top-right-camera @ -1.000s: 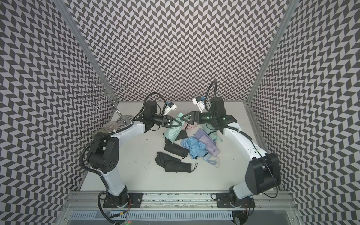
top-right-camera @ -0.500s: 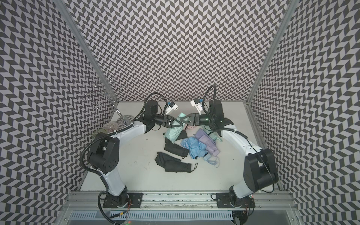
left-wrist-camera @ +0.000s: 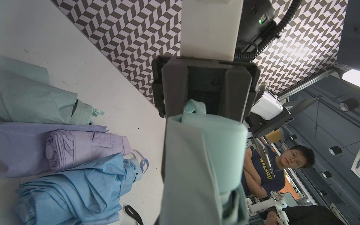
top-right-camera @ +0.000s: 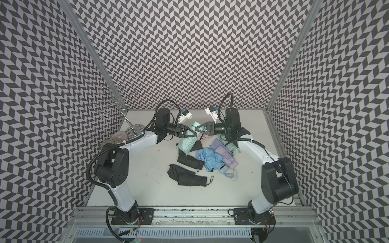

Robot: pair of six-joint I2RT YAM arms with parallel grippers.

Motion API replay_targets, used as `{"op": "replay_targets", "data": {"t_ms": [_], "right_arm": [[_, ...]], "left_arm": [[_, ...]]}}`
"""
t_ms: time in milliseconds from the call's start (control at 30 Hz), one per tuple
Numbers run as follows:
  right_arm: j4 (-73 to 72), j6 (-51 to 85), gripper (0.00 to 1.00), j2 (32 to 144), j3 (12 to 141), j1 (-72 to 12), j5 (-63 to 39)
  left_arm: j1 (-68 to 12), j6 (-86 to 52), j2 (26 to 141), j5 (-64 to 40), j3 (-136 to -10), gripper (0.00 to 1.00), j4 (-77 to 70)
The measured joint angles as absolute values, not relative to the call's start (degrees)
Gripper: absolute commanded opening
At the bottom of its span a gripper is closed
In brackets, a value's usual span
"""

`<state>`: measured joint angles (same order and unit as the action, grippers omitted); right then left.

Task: Take umbrellas out of sleeves
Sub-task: Pick up the umbrella from the center of the board.

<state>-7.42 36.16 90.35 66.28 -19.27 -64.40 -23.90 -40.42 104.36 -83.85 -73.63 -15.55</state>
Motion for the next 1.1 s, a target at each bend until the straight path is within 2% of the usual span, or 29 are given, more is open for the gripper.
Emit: {"op": "replay_targets", "data": {"t_ms": [33, 67, 100, 333, 567, 733, 900, 1100], "right_arm": [[-8.43, 36.99, 0.08, 90.35, 65.82, -19.27, -64.27], [-9.28, 37.71, 0.08, 90.35, 65.41, -19.29, -64.20], [-10.24, 38.81, 0.07, 90.35, 64.79, -19.31, -64.05], [-16.32, 46.41, 0.05, 90.32, 62.37, -18.87, -61.73], [-23.18, 54.37, 0.05, 86.46, 58.39, -15.29, -55.18], [-30.65, 61.04, 0.05, 84.44, 55.61, -13.43, -50.11], [-38.26, 67.64, 0.05, 84.03, 53.54, -13.67, -45.60], [-42.06, 70.96, 0.04, 84.01, 53.30, -15.73, -41.87]], "left_arm": [[-23.88, -40.86, 104.36, -83.55, -73.52, 0.60, -15.49], [-23.90, -40.75, 104.36, -83.40, -73.43, 0.92, -15.57], [-23.92, -40.60, 104.36, -83.02, -73.38, 0.99, -15.33], [-22.04, -39.83, 104.27, -79.55, -73.38, 0.99, -12.84], [-13.67, -47.99, 101.75, -73.97, -71.79, 0.99, -13.41], [-10.11, -59.40, 95.39, -70.48, -62.19, 0.99, -25.28], [-12.40, -73.52, 92.36, -66.48, -53.19, 0.99, -44.88], [-15.40, -87.68, 95.04, -61.54, -51.29, 0.99, -66.46]]}}
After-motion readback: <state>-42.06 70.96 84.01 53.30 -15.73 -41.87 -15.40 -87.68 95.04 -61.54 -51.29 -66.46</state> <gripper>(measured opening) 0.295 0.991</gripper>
